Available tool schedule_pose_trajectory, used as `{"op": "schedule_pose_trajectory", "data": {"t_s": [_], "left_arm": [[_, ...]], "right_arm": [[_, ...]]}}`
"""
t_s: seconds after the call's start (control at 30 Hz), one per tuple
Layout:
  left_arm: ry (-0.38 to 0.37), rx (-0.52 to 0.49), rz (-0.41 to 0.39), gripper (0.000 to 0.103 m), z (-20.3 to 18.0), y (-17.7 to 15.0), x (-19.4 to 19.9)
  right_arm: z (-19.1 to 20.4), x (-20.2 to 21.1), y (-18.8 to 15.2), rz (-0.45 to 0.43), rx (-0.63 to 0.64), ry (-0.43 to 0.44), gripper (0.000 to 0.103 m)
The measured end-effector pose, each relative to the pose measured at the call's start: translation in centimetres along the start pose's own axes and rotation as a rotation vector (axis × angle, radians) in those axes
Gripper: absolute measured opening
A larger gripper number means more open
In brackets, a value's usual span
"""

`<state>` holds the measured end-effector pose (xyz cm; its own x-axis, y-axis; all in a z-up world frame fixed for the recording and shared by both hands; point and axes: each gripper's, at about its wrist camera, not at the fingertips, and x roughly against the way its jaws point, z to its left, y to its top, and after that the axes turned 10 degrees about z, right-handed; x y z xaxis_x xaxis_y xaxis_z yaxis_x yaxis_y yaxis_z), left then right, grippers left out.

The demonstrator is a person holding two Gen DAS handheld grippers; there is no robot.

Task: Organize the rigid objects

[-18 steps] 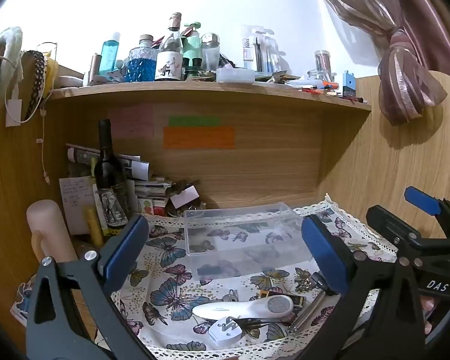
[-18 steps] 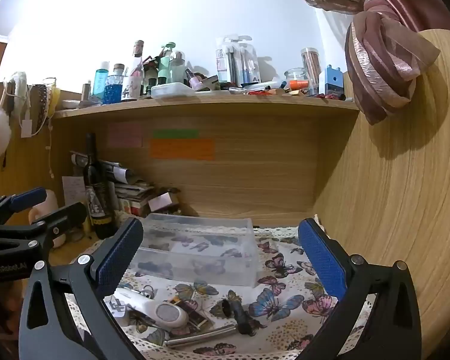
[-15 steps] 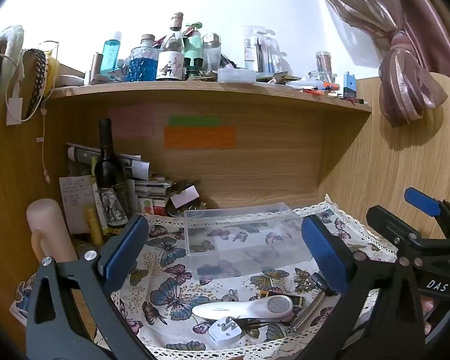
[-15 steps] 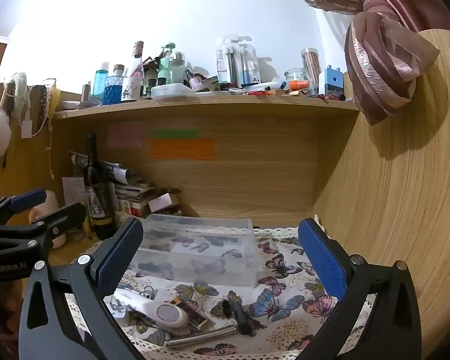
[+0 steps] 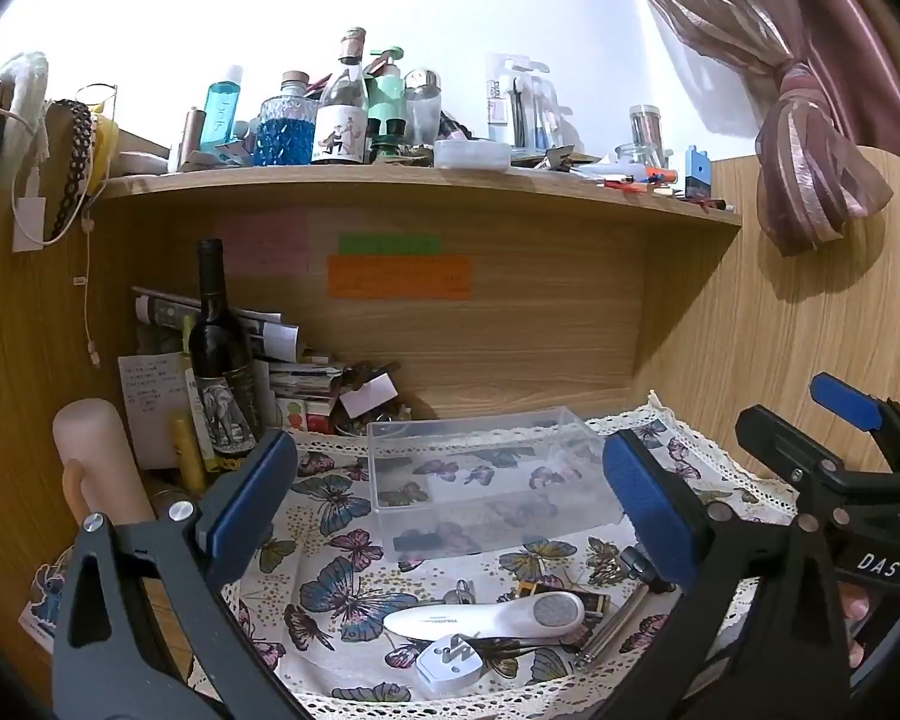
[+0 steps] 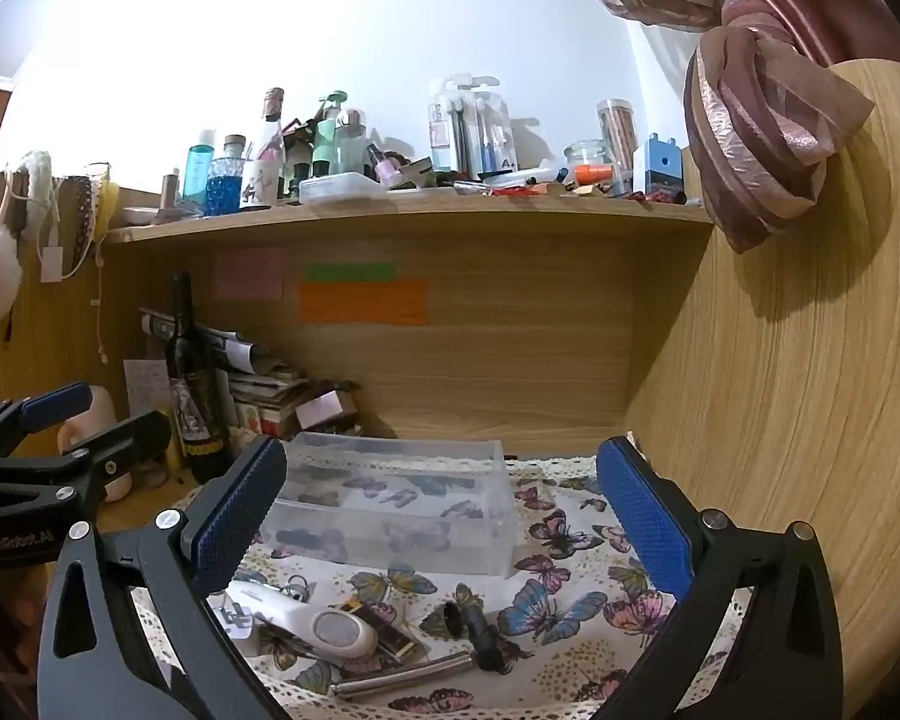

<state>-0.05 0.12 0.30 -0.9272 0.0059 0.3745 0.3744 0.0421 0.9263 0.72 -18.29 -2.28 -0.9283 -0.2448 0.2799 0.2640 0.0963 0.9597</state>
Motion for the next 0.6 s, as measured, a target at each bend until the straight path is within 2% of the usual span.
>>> {"op": "schedule_pose_trajectory", "data": {"t_s": [0.6], "left_arm": [[-0.016, 0.007, 0.009, 0.103, -0.24, -0.06, -0.12]], "right_arm": [[0.06, 0.17, 0.04, -0.006, -0.001, -0.001, 0.103]]}}
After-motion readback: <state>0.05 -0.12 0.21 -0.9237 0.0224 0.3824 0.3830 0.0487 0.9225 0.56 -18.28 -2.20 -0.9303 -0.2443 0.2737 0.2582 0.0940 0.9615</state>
